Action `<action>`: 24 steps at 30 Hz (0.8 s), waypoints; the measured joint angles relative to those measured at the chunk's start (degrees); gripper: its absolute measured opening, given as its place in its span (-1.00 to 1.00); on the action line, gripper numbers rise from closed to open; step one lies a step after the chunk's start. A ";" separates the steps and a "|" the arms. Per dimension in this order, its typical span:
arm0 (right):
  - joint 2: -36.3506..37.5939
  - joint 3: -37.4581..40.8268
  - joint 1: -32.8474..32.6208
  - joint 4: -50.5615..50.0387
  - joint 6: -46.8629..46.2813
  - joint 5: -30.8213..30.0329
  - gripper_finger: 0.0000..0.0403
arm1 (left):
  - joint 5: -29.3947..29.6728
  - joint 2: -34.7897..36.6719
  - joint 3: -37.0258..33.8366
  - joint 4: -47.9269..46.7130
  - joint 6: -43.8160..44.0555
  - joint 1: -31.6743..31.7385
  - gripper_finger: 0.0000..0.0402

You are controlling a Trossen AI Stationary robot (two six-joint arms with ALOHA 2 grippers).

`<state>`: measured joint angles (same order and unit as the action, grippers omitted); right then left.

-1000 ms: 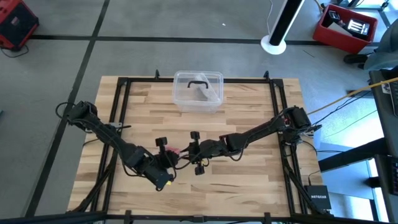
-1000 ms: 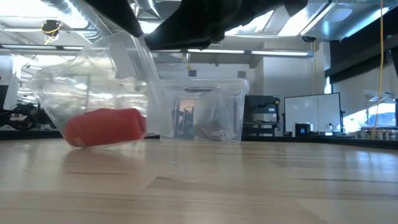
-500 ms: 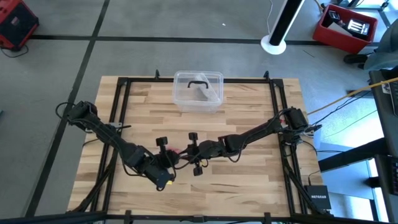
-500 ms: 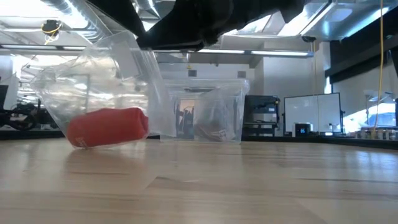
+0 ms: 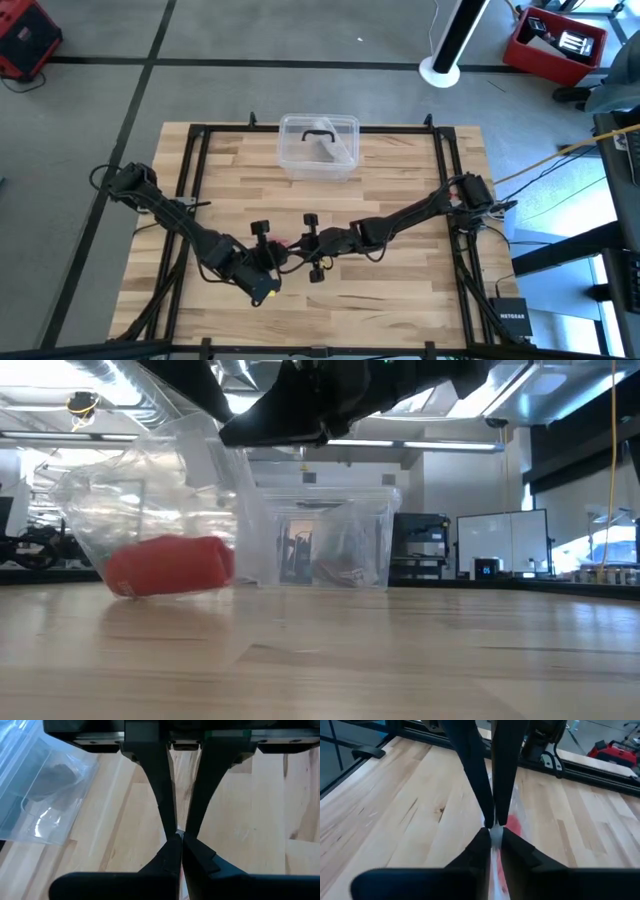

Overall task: Roll bandage
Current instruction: Close the transparent zip bag

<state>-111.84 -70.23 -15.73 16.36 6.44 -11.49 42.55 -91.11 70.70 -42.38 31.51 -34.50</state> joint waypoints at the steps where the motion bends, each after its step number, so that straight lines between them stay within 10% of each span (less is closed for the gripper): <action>1: -0.31 -0.05 -0.02 0.02 -0.40 0.00 -0.79 | -0.14 0.00 -0.02 -0.13 0.00 0.00 -1.00; 24: -3.36 0.28 -0.01 -9.68 -0.62 -2.43 -0.84 | 2.51 3.13 0.11 0.27 -1.26 -0.28 -1.00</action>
<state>-115.20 -69.95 -15.74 6.68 5.82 -13.93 45.06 -87.99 70.81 -42.11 30.25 -34.79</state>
